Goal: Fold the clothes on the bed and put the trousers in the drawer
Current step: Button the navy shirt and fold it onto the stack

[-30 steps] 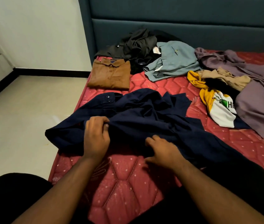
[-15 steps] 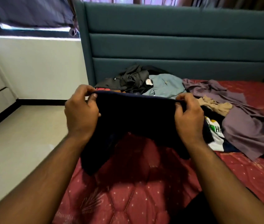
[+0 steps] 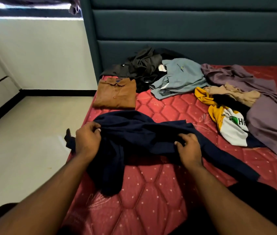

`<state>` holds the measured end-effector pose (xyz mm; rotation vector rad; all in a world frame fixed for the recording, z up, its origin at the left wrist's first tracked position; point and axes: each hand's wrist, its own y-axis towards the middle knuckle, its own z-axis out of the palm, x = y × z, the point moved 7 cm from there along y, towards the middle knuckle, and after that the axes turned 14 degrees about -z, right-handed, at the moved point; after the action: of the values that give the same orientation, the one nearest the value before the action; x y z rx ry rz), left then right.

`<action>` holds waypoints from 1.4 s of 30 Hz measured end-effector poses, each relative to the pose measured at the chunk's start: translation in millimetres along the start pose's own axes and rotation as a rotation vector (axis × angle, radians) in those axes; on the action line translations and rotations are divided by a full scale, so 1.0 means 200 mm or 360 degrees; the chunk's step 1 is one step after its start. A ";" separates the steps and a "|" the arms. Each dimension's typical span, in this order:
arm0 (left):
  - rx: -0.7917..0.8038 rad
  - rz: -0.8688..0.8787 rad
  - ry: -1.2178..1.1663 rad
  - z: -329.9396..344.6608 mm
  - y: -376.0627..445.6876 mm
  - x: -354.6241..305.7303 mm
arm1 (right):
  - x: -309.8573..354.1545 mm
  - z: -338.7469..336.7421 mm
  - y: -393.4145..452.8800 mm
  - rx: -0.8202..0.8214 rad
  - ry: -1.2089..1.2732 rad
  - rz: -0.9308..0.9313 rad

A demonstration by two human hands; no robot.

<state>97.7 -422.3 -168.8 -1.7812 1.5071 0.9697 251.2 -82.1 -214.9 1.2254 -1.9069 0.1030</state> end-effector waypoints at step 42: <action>-0.0248 0.0020 -0.0410 0.03 0.02 -0.11 | -0.15 -0.03 0.03 -0.0337 0.1182 0.0607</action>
<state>91.3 -405.9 -154.0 -1.6766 1.3129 1.2999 254.4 -54.8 -229.9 0.5475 -1.4137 0.4754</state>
